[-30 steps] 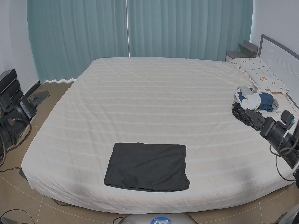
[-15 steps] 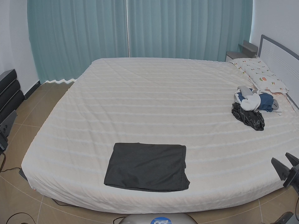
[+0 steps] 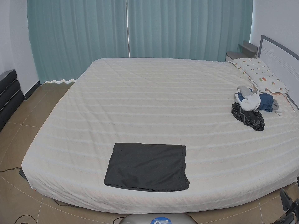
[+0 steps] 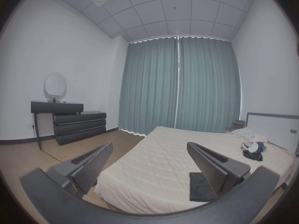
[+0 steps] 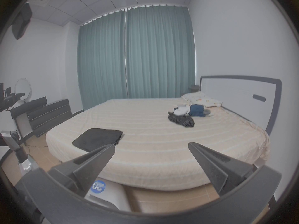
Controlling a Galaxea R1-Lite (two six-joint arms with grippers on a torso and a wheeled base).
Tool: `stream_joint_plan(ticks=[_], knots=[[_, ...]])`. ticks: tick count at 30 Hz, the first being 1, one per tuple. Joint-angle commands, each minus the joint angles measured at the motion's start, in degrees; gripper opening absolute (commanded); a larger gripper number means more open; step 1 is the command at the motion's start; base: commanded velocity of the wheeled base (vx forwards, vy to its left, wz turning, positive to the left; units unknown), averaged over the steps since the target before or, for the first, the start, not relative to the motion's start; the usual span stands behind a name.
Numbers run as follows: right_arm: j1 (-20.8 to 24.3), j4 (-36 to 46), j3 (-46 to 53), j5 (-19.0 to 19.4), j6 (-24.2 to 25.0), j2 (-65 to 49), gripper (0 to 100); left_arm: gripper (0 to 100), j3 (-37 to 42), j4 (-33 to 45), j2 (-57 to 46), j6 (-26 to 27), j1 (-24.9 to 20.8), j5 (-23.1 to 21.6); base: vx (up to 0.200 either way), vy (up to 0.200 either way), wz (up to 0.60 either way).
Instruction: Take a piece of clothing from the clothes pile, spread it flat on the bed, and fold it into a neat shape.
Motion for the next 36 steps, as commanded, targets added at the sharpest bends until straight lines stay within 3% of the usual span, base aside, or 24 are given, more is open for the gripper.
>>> stream_joint_plan(ticks=[1, 3, 5, 10, 12, 14, 18, 21, 27, 28, 30, 36], knots=[[-1.96, -9.76, 6.75, 0.37, -2.14, -7.08, 100, 100, 6.68, 1.9, -13.02, 4.73, 2.88, 0.83, 0.0, 0.0, 0.0], [-2.14, -18.37, 12.2, 0.81, -3.55, -7.08, 100, 100, 7.91, 2.34, -15.13, 5.08, 3.76, 0.48, 0.0, 0.0, 0.0], [-2.14, -19.43, 12.2, 2.22, -4.95, -7.08, 100, 100, 10.02, 1.63, -16.36, 6.48, 3.94, 0.21, 0.0, 0.0, 0.0], [-2.14, -18.55, 12.2, 4.06, -4.07, -7.08, 100, 100, 15.55, -2.58, -16.36, 7.1, 3.94, -0.93, 0.0, 0.0, 0.0], [-2.14, -16.97, 12.2, 3.1, -3.99, -7.08, 100, 100, 17.05, -3.81, -16.36, 7.27, 3.94, -1.63, 0.0, 0.0, 0.0], [-1.96, -11.34, 11.32, 2.04, -0.82, -7.08, 100, 100, 19.42, -5.92, -16.36, 7.63, 3.94, -2.34, 0.0, 0.0, 0.0], [-2.14, -12.66, 11.58, 1.69, -0.03, -7.08, 100, 100, 19.42, -5.92, -16.36, 7.63, 3.94, -3.48, 0.0, 0.0, 0.0], [-2.14, -13.28, 11.85, 2.04, -0.47, -7.08, 100, 100, 19.42, 0.05, -16.36, 7.45, 3.94, -7.43, 0.0, 0.0, 0.0], [-2.14, -13.45, 11.94, 2.31, -0.56, -7.08, 100, 100, 19.42, -0.3, -16.36, 6.83, 3.94, -12.36, 0.0, 0.0, 0.0], [-1.96, -14.07, 12.02, 2.48, -0.65, -7.08, 100, 100, 19.42, -0.3, -16.36, 6.92, 3.94, -15.52, 0.0, 0.0, 0.0], [-2.14, -14.16, 12.02, 2.4, -0.82, -7.08, 100, 100, 19.42, -0.3, -16.36, 6.83, 3.94, -17.63, 0.0, 0.0, 0.0], [-2.14, -14.16, 12.11, 2.4, -0.82, -7.08, 100, 100, 19.33, 4.18, -16.36, 5.16, 3.94, -20.71, 0.0, 0.0, 0.0]])
